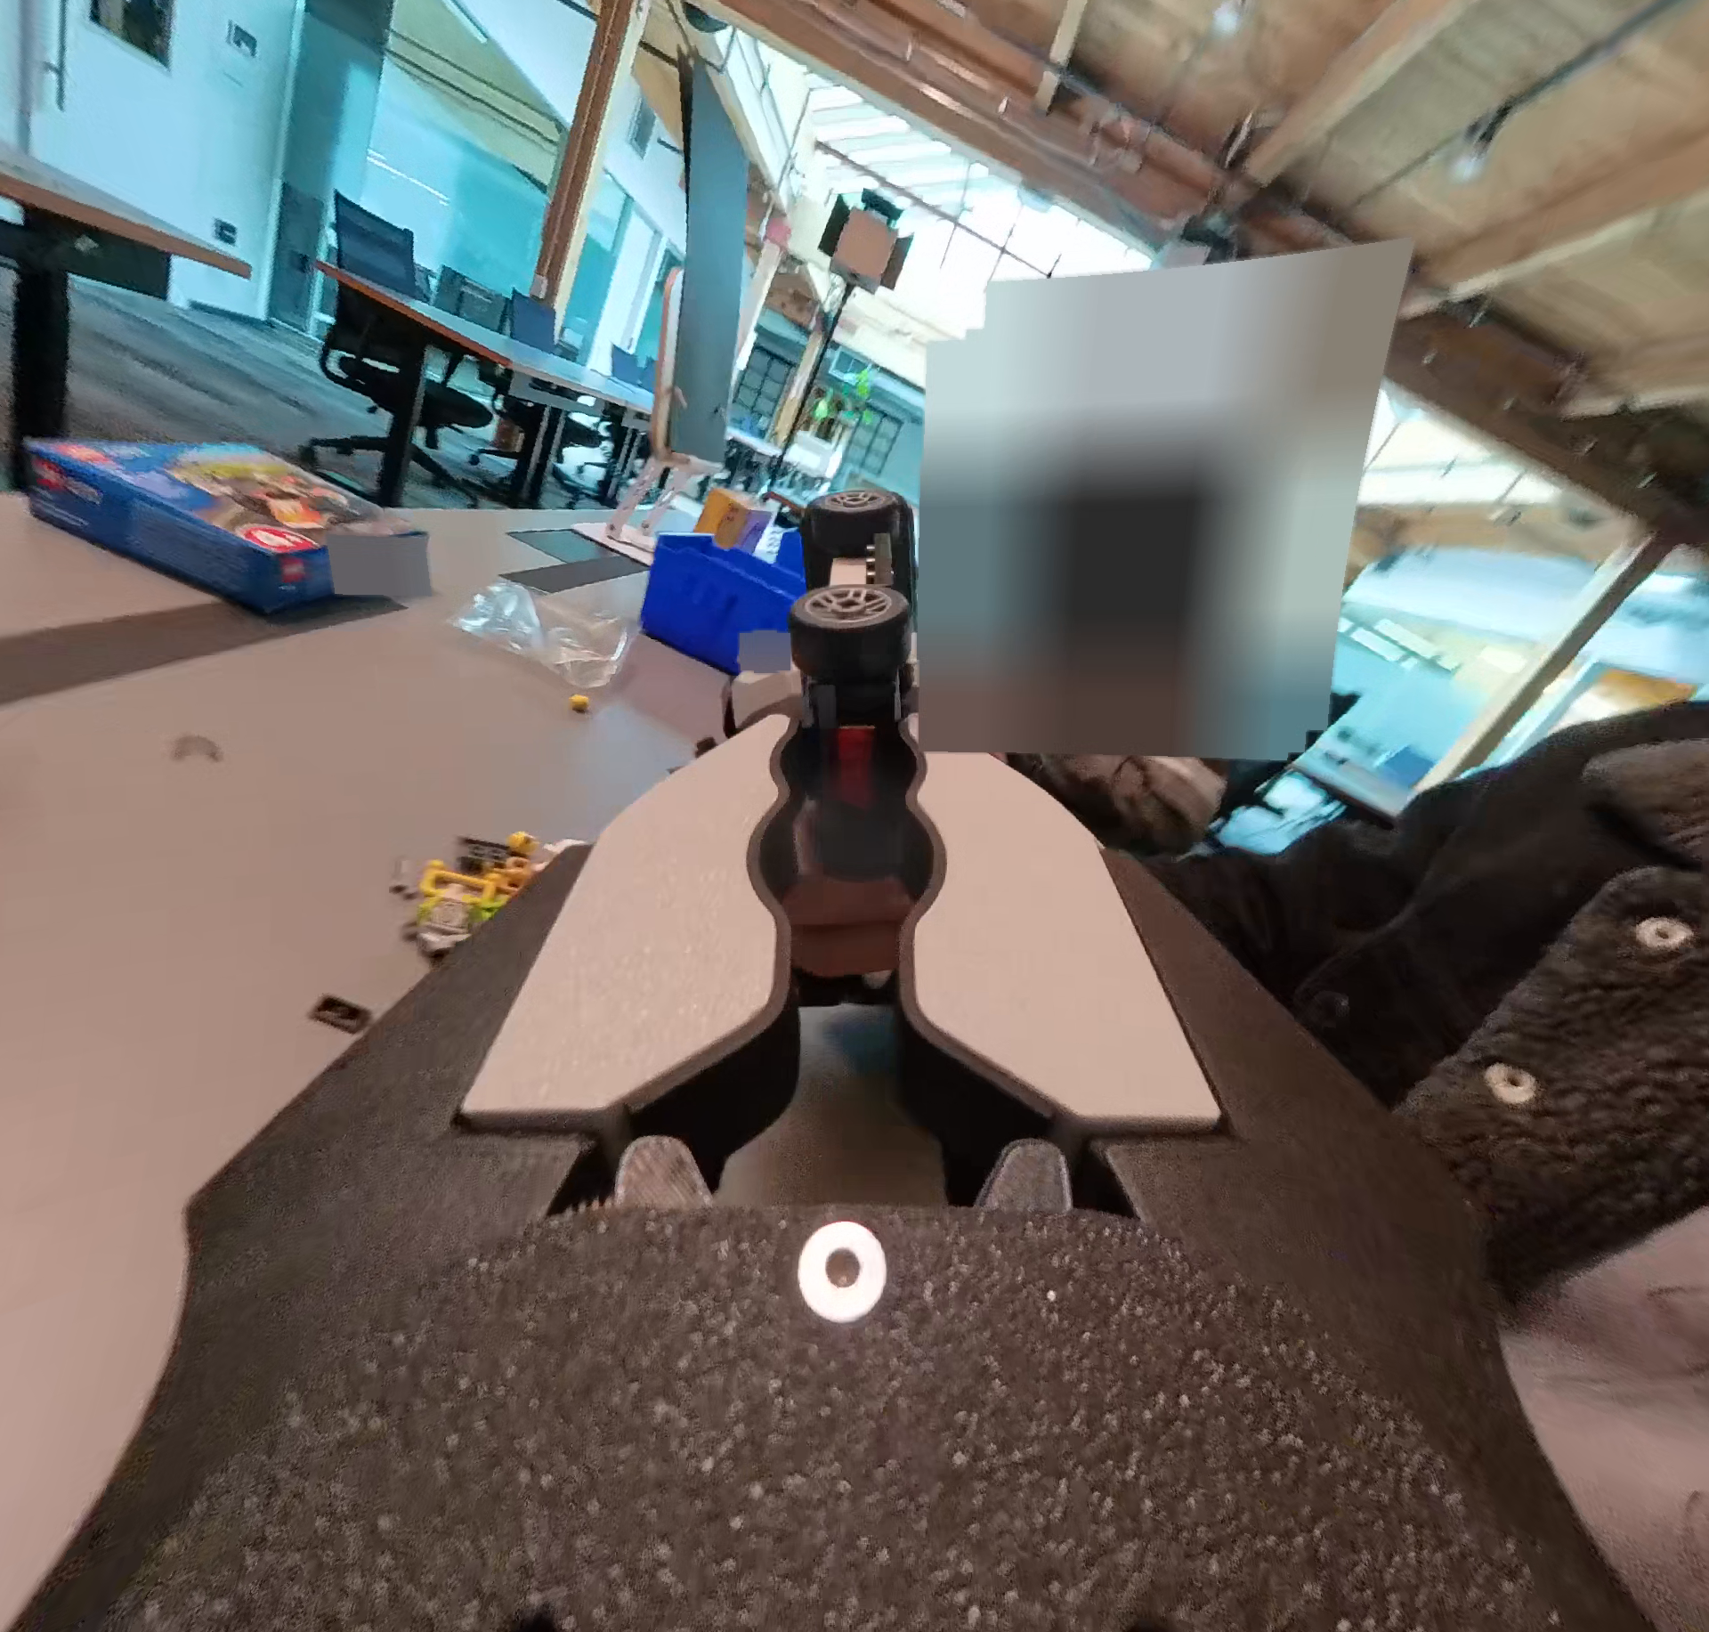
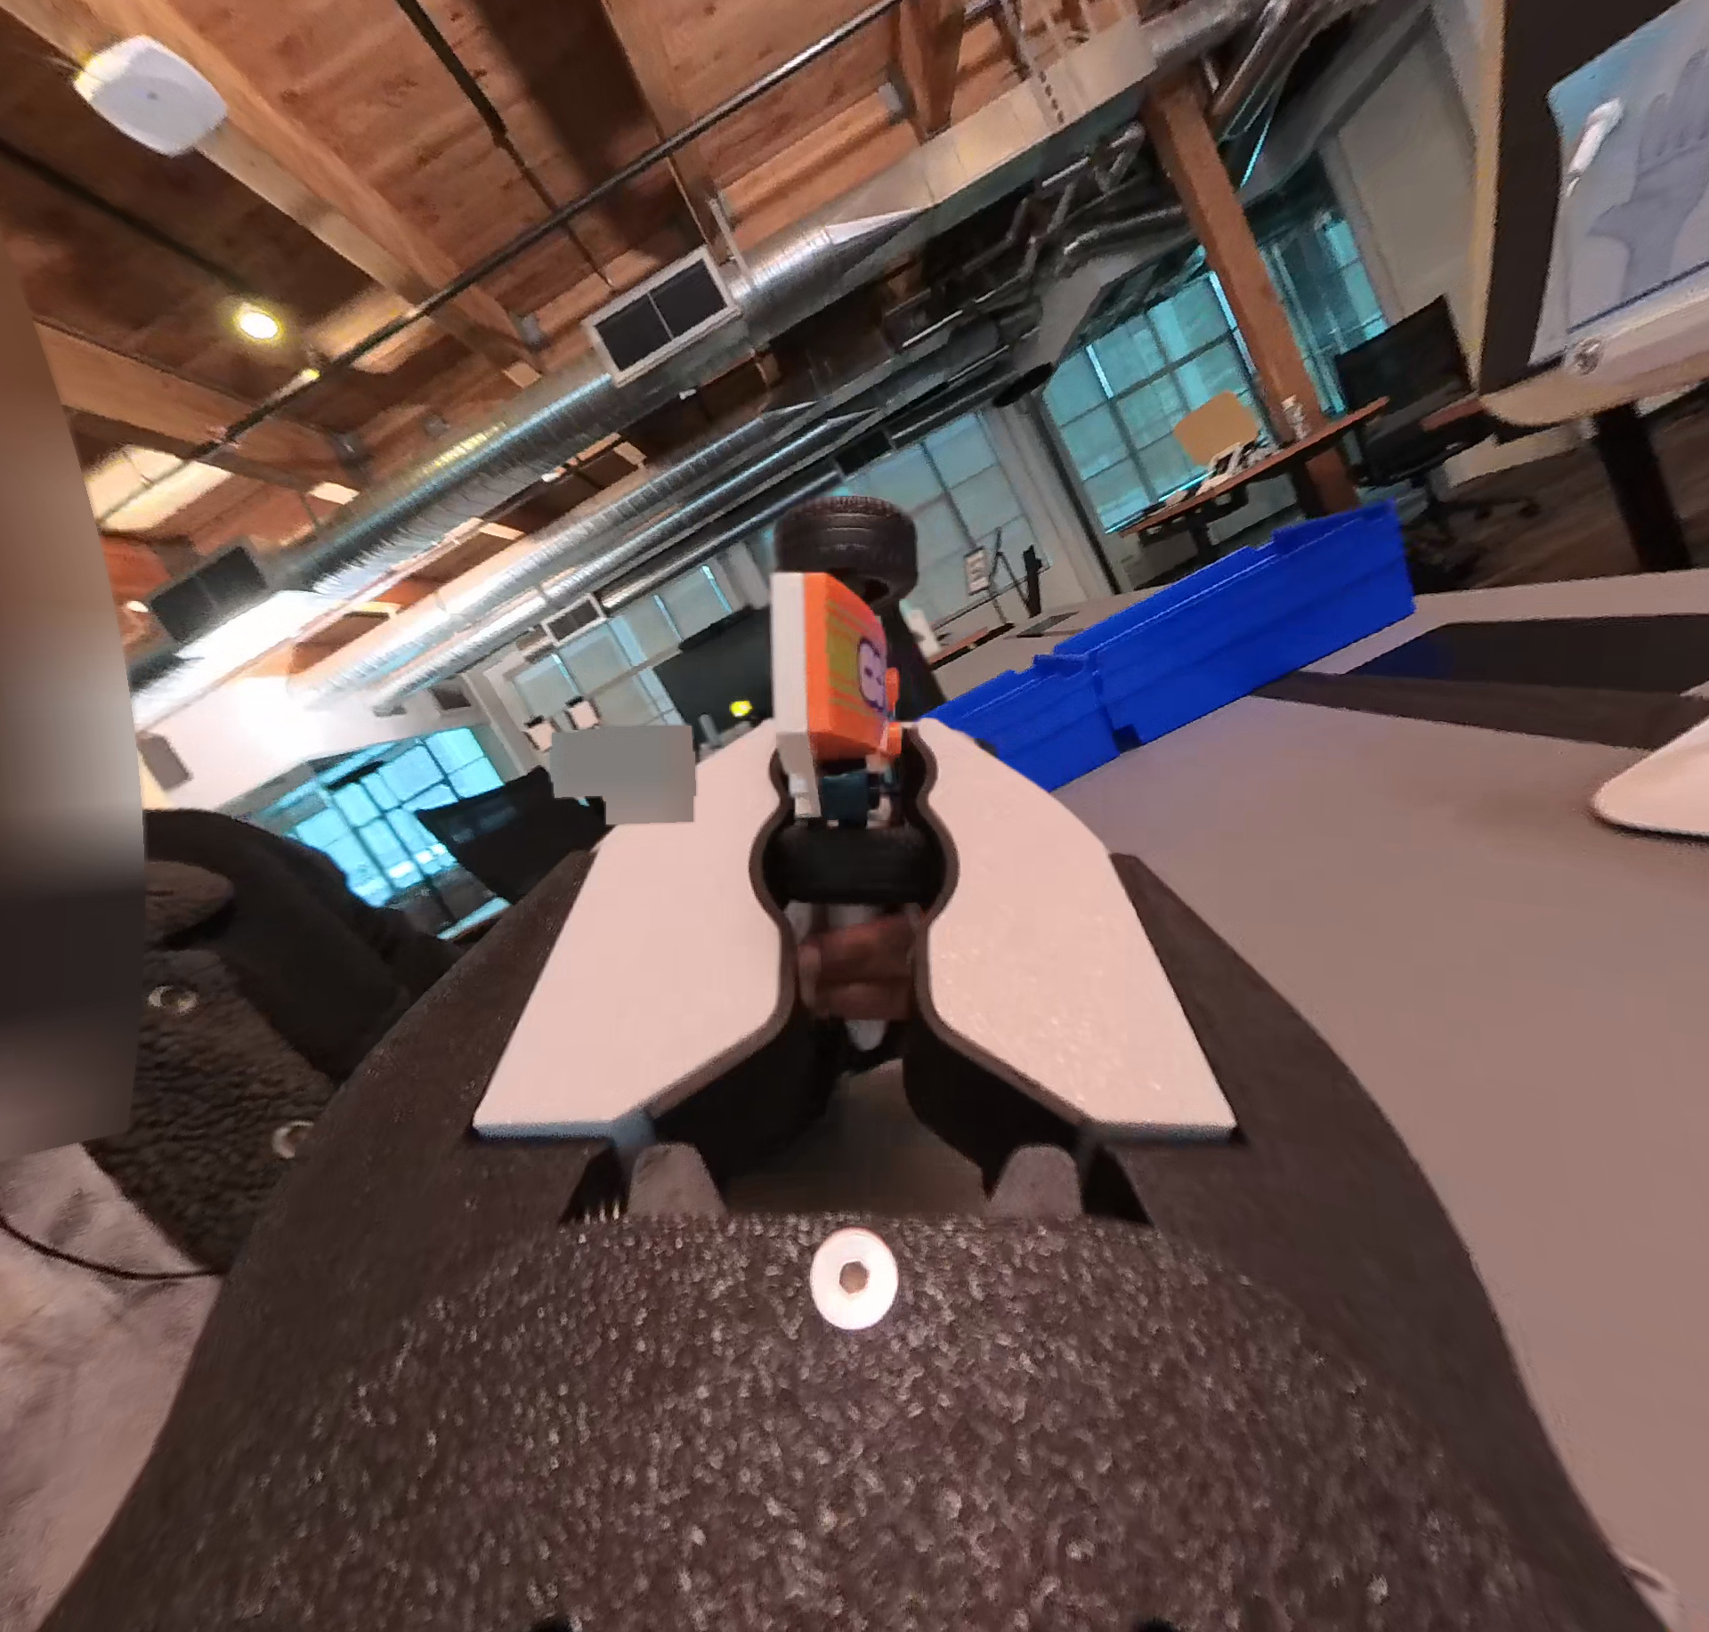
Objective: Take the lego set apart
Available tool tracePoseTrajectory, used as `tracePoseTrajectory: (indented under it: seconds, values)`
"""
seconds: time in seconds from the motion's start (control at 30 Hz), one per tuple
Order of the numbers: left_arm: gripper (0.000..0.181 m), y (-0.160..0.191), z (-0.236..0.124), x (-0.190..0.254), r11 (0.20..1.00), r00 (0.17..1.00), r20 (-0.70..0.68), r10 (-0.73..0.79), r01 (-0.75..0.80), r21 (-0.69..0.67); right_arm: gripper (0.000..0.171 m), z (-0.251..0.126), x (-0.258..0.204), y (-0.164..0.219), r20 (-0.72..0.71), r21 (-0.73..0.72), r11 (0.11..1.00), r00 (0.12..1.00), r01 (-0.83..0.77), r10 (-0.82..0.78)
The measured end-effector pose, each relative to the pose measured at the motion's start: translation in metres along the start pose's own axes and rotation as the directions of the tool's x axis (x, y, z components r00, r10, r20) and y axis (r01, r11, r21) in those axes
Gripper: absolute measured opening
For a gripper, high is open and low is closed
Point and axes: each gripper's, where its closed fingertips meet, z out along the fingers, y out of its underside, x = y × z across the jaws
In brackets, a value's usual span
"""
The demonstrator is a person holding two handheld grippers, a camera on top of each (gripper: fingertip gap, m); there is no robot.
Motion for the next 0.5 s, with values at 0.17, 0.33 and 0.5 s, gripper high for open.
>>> tracePoseTrajectory:
  seconds: [0.17,0.33,0.5]
  values:
    - [0.025,-0.006,-0.011,-0.006,0.946,0.937,0.144,0.319,-0.307,-0.099,0.020,-0.006,0.005,-0.013,0.018,0.043,0.988,0.989,-0.148,0.147]
    - [0.029,0.006,-0.013,-0.021,0.769,0.737,0.239,0.633,-0.564,-0.300,0.019,-0.009,0.011,-0.019,0.033,0.092,0.958,0.962,-0.271,0.269]
    - [0.024,0.009,-0.007,-0.023,0.639,0.578,0.273,0.769,-0.692,-0.336,0.019,-0.008,0.012,-0.019,0.076,0.144,0.907,0.918,-0.397,0.390]
